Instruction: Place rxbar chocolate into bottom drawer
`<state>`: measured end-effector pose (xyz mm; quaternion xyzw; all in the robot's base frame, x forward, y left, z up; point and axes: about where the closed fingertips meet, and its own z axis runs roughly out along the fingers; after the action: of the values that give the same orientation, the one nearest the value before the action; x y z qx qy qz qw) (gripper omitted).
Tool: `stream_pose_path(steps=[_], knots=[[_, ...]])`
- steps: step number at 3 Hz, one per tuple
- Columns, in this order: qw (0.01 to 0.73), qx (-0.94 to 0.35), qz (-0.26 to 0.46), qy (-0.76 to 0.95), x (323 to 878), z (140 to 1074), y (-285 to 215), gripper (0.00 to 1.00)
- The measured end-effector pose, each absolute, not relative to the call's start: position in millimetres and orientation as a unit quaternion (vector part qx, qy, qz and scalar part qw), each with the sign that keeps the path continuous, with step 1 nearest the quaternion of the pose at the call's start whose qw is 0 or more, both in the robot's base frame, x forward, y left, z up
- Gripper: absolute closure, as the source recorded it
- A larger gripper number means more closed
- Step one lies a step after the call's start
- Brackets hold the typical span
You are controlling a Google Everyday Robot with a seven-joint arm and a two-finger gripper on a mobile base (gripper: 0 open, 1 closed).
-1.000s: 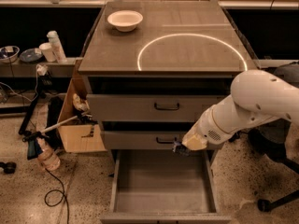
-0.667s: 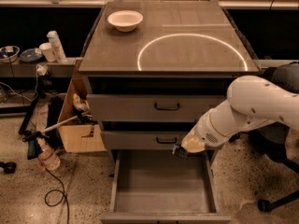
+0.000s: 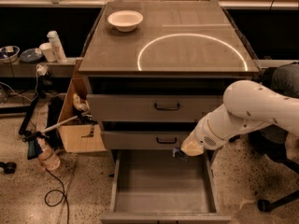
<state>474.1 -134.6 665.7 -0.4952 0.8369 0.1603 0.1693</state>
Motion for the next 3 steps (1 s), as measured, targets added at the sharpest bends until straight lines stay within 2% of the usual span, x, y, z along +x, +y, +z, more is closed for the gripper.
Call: stream_pose_path(steps=[3], knots=[[0.149,-0.476,0.154,0.853,467.9,640.1,-133.7,1.0]])
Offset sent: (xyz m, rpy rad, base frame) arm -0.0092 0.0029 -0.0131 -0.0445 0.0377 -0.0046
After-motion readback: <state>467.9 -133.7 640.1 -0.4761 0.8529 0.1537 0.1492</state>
